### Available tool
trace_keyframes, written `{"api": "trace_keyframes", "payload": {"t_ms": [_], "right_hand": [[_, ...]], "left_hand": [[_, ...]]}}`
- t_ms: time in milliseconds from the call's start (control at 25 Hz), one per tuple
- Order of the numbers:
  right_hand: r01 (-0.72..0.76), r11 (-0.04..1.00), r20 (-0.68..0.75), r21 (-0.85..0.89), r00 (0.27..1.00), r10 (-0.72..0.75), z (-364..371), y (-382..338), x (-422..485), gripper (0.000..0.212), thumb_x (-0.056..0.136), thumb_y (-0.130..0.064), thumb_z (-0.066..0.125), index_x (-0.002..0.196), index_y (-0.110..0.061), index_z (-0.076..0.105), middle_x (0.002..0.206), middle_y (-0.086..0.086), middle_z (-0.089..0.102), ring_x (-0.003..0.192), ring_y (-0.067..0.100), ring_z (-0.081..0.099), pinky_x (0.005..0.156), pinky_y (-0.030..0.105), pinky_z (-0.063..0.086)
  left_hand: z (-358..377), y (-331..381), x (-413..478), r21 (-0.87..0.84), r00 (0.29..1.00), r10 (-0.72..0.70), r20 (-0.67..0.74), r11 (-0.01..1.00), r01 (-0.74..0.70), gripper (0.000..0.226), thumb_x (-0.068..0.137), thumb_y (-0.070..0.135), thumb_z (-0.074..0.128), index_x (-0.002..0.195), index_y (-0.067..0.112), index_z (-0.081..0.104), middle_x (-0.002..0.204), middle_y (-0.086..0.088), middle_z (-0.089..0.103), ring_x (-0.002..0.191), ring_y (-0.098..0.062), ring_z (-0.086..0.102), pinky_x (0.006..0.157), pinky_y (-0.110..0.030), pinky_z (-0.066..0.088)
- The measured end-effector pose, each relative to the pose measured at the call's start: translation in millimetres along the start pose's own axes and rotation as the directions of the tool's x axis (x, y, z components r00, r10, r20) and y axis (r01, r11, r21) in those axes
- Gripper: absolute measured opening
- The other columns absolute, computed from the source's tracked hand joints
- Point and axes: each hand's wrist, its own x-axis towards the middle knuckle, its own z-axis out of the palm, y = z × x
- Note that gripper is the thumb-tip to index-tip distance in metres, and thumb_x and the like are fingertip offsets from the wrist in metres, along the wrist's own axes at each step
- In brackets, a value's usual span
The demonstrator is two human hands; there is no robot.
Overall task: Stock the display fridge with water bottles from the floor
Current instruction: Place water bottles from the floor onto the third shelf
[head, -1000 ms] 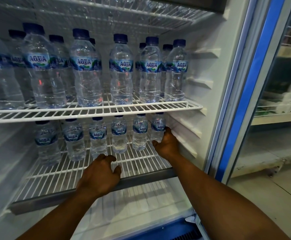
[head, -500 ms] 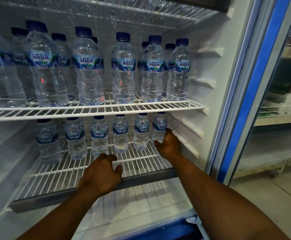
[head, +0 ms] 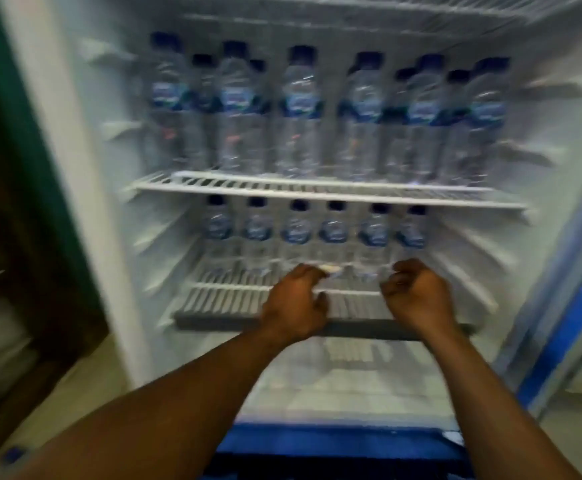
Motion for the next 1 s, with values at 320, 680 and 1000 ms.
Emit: {"api": "trace_keyframes", "payload": {"t_ms": [320,680,1000], "right_hand": [[0.370,0.921,0.481,0.124,0.789,-0.382,91,-117,-142,0.021,0.084,-0.006,0.073,0.086,-0.026,0.068,0.075,-0.008,0.071,0.070,0.002,0.067,0.068,0.019,0.054],[0.348,0.909,0.851,0.228,0.382,-0.360,300,-245,-302,0.008,0.086,-0.018,0.071,0.091,-0.023,0.069,0.083,-0.004,0.072,0.079,0.007,0.068,0.072,0.022,0.055],[-0.125,0.950,0.880,-0.285,0.358,0.311,491,-174,-431,0.010,0.085,-0.011,0.064,0.093,-0.008,0.068,0.086,0.012,0.073,0.076,0.025,0.071,0.070,0.039,0.061]], "left_hand": [[-77,-81,-173,0.033,0.960,0.075,-0.270,0.997,-0.068,0.035,0.078,-0.001,0.058,0.111,0.007,0.066,0.109,-0.011,0.058,0.096,-0.030,0.059,0.081,-0.037,0.049],[-212,-214,-397,0.083,0.711,-0.656,-0.253,0.718,0.692,0.049,0.081,0.019,0.061,0.129,0.027,0.055,0.124,0.003,0.050,0.106,-0.018,0.057,0.089,-0.031,0.052],[-226,-343,-596,-0.011,-0.161,-0.968,-0.192,-0.162,0.987,0.078,0.080,0.039,0.067,0.144,0.010,0.032,0.139,-0.017,0.040,0.123,-0.035,0.046,0.101,-0.049,0.046]]}}
